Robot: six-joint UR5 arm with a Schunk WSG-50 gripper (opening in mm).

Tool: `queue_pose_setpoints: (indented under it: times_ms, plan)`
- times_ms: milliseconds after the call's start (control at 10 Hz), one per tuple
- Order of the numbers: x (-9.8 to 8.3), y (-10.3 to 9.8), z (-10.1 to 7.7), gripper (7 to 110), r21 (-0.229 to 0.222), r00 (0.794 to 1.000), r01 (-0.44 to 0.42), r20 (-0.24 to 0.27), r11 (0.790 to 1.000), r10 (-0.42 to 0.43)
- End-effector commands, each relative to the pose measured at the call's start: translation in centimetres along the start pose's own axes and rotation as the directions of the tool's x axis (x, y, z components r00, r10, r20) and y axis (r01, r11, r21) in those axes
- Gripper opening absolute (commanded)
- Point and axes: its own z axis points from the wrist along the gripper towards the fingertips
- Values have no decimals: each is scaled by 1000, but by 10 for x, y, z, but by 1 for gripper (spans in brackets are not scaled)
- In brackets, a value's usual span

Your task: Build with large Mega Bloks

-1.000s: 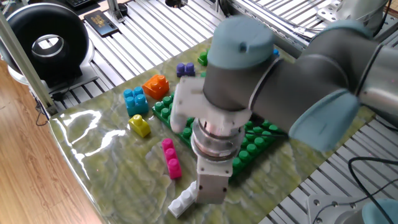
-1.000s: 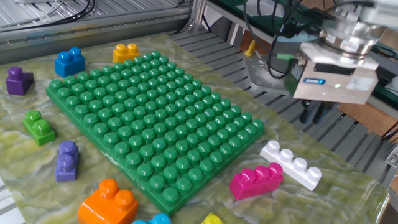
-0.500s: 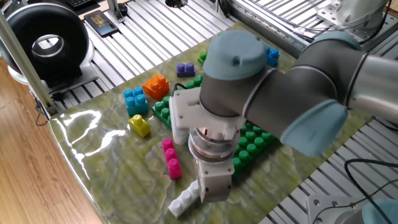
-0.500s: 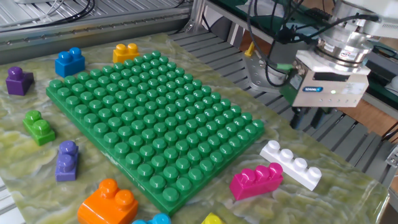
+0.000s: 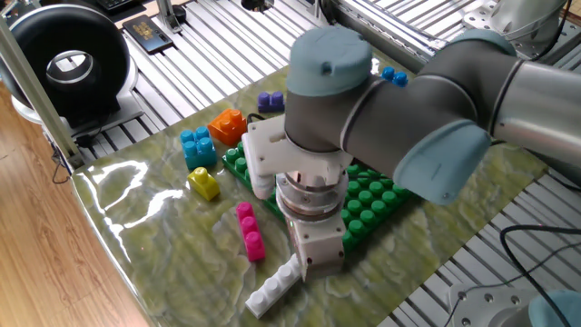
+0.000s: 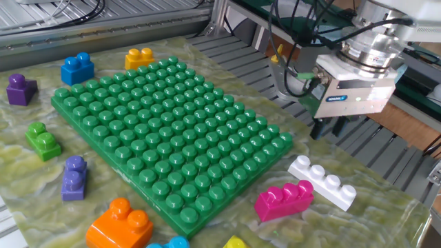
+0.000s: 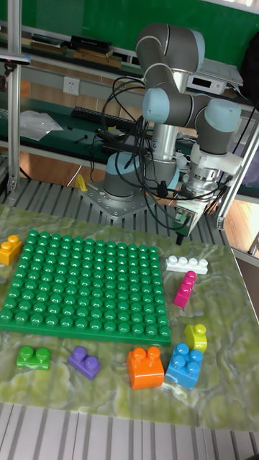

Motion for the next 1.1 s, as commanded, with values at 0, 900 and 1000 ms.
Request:
queue_pose_setpoints:
  times_ms: [0, 900, 1000]
  plan:
    - [19, -20, -8, 44, 72, 997, -15, -78, 997, 20]
    - [7, -22, 0, 44, 43, 952, 300, -77, 953, -296]
    - [-12, -24, 13, 44, 51, 951, 306, -54, 951, -303]
